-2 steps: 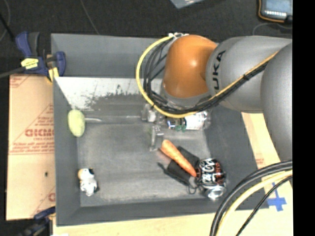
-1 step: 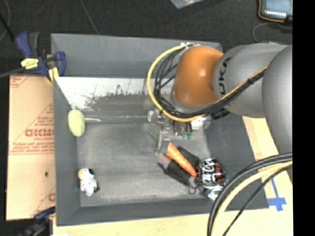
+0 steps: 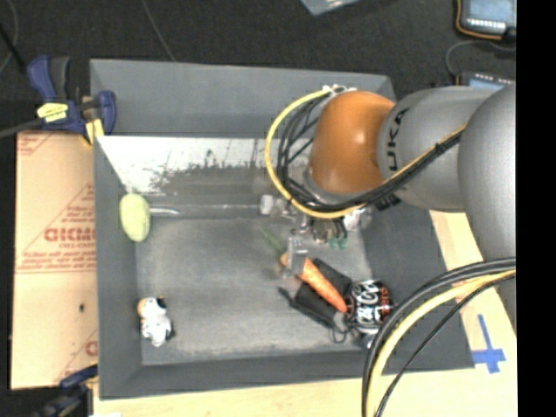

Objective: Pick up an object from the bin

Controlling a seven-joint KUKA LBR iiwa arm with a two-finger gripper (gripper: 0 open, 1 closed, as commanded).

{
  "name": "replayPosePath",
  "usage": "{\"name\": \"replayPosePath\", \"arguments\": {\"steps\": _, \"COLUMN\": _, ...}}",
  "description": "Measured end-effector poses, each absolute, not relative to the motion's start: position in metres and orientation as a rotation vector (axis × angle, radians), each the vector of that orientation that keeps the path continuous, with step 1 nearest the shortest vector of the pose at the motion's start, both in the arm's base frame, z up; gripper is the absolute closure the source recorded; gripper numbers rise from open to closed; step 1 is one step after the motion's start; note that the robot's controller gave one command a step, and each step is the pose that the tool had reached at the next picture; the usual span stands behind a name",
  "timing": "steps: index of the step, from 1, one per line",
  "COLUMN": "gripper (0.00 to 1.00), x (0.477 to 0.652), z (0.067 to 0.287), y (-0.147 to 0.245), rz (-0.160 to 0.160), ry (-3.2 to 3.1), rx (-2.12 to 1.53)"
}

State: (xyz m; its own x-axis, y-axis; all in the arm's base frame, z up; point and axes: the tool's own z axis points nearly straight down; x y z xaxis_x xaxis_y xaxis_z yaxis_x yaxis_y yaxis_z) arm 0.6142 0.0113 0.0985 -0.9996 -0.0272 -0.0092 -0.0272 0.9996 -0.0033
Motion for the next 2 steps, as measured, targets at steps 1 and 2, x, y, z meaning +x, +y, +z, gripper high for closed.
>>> {"name": "replayPosePath", "arguments": {"steps": 1, "gripper": 0.00, "x": 0.599, "z": 0.085, "y": 0.000, "rz": 0.002, "ry": 3.126, "rx": -0.186}}
{"name": "replayPosePath", "arguments": {"steps": 2, "gripper": 0.00, "x": 0.596, "z": 0.082, "y": -0.010, "rz": 0.000, "ry": 3.128, "rx": -0.079}}
